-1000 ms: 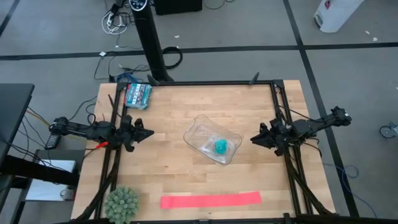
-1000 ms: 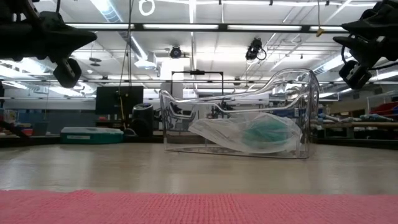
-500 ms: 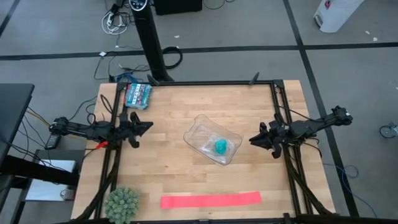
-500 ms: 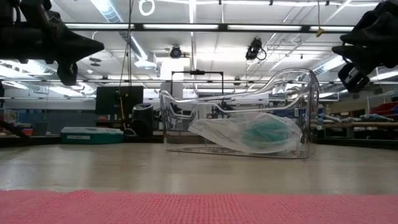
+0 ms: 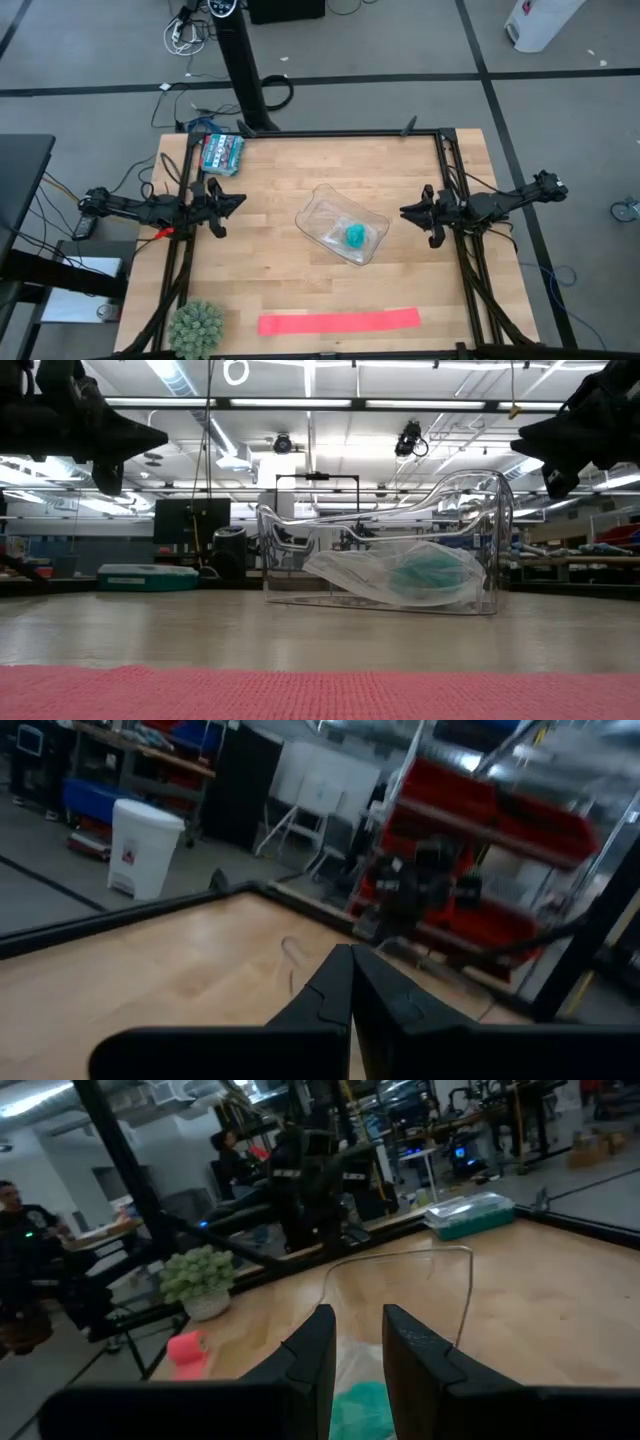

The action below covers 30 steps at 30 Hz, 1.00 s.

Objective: Roll bandage
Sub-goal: Roll the pink bandage

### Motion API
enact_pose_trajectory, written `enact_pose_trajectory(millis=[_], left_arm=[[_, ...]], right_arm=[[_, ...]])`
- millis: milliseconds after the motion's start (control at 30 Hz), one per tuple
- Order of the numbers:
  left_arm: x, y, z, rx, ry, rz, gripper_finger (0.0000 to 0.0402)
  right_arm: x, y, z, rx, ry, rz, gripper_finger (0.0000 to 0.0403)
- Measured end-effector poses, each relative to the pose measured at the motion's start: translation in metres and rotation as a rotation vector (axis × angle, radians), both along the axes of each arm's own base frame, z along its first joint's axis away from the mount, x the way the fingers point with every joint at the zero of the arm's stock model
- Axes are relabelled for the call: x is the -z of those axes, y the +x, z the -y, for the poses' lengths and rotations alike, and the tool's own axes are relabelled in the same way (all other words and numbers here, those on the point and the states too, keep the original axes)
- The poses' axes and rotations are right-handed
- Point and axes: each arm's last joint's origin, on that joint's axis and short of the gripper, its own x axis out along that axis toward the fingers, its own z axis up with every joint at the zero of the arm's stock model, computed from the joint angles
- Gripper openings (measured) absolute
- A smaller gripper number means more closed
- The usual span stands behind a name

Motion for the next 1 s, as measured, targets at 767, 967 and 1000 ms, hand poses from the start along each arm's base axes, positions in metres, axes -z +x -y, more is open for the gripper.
enact_pose_trajectory(millis=[767,967,1000], left_arm=[[-0.036,0.087,0.045,0.175,0.258,-0.471,0.0012],[-0.032,0.105,0.071,0.246,0.189,-0.520,0.0012],[-0.031,0.108,0.075,0.254,0.174,-0.525,0.0012]], right_arm=[[0.006,0.004,0.025,0.027,0.101,-0.046,0.0038],[0.006,0.004,0.029,0.023,0.101,-0.046,0.0029],[0.006,0.004,0.030,0.030,0.099,-0.045,0.0029]])
